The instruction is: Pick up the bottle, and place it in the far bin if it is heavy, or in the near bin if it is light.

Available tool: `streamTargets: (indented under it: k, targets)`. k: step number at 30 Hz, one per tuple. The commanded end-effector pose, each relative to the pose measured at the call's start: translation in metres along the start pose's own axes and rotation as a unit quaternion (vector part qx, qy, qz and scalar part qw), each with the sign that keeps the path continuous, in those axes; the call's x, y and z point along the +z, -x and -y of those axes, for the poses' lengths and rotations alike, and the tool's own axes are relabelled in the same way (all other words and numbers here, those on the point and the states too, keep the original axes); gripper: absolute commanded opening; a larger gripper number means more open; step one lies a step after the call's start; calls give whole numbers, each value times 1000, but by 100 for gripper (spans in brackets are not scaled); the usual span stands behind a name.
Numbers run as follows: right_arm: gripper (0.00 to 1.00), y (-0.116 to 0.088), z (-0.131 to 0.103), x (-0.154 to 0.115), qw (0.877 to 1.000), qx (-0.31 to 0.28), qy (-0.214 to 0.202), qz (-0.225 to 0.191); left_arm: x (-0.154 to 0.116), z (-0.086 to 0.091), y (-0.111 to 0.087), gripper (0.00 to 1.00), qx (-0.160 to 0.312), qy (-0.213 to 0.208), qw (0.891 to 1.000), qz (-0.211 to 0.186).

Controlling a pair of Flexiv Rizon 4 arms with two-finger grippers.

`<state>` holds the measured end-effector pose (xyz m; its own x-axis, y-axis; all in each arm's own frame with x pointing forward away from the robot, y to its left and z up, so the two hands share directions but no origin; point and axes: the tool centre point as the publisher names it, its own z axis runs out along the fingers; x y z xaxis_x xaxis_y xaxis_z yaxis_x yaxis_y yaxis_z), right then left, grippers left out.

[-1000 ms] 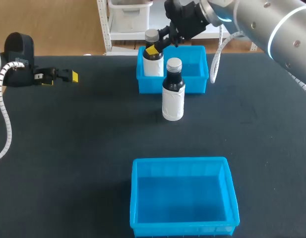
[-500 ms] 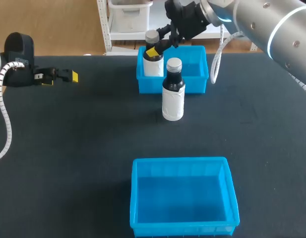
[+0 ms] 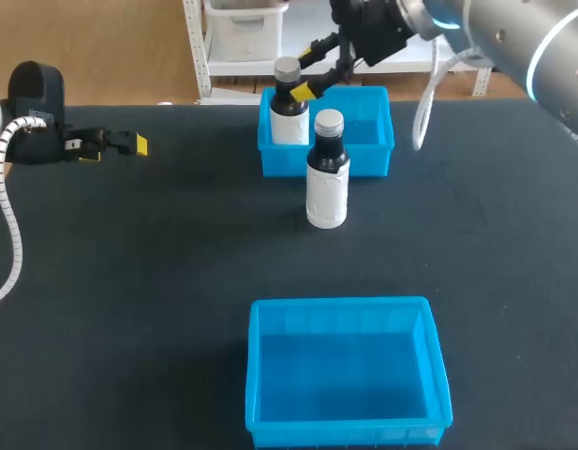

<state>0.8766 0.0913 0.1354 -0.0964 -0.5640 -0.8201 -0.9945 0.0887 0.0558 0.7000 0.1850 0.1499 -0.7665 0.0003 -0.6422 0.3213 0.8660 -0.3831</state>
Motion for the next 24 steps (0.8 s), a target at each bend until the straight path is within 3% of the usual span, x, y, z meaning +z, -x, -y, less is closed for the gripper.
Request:
streamTargets:
  k: [1,16,24]
  targets:
    - [100,-5,-1,-23,1000,0,22,4,0,0,0,100,0,0,1000,0]
    - [100,-47,-27,-117,999,21,-36,10,0,0,0,100,0,0,1000,0]
    - [100,-56,-55,-152,998,15,-53,18,0,0,0,100,0,0,1000,0]
